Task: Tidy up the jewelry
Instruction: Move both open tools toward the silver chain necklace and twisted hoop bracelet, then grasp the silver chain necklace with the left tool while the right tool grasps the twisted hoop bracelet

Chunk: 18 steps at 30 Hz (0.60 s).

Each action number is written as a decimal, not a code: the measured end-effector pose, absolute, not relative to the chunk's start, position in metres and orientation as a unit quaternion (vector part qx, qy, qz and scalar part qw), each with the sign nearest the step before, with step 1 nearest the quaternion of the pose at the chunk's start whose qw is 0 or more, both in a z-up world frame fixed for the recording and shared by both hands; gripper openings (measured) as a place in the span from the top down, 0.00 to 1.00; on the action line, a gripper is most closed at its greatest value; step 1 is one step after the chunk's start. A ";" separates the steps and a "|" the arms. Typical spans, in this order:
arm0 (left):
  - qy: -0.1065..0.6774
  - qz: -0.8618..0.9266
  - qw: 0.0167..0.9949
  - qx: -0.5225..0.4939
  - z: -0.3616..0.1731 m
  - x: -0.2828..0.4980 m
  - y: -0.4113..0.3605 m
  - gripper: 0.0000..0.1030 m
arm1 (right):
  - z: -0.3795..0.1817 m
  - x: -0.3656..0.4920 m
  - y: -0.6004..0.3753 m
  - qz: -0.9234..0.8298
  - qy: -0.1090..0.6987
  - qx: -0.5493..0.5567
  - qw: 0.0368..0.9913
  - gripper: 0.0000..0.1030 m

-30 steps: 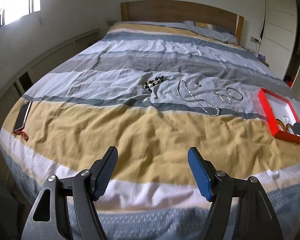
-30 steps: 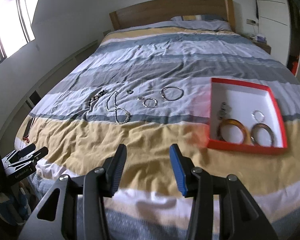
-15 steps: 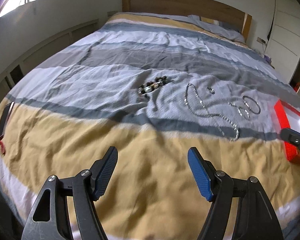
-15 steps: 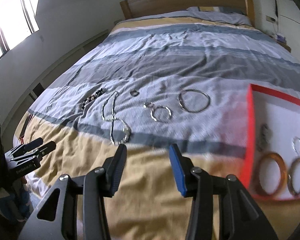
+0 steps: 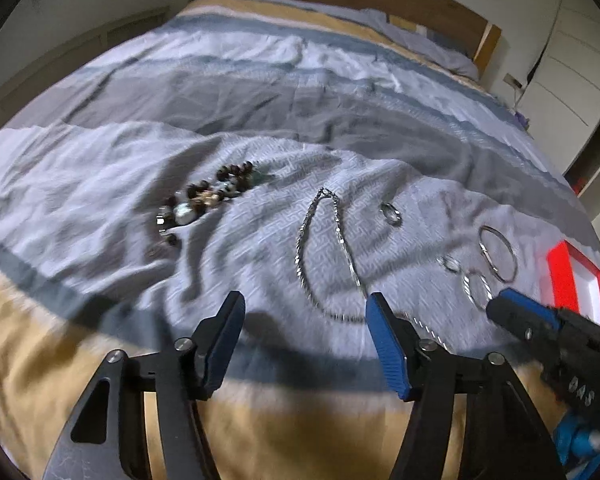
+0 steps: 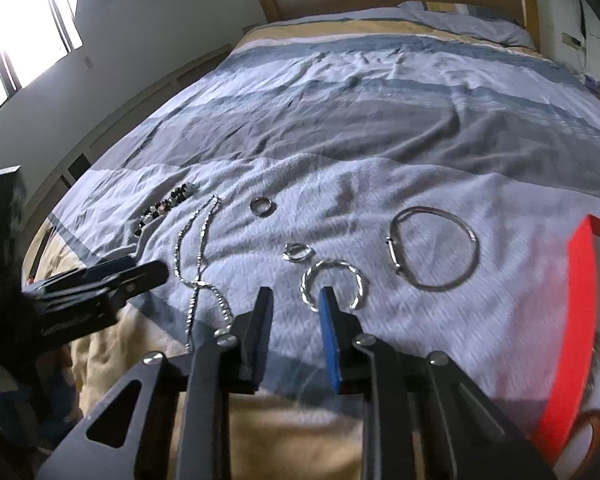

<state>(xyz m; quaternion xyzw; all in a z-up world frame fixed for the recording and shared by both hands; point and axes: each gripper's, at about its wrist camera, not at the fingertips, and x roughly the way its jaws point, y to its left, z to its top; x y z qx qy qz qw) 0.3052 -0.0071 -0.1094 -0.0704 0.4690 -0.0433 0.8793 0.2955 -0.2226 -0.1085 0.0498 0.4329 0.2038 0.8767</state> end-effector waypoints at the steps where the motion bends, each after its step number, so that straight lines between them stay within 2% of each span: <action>1: 0.473 -0.041 0.877 -0.071 -0.112 0.309 -0.007 0.42 | -0.112 0.298 -0.221 0.205 0.437 0.048 0.875 0.82; 18: 0.472 -0.043 0.879 -0.053 -0.137 0.342 -0.025 0.40 | -0.148 0.319 -0.226 0.227 0.464 0.099 0.851 0.85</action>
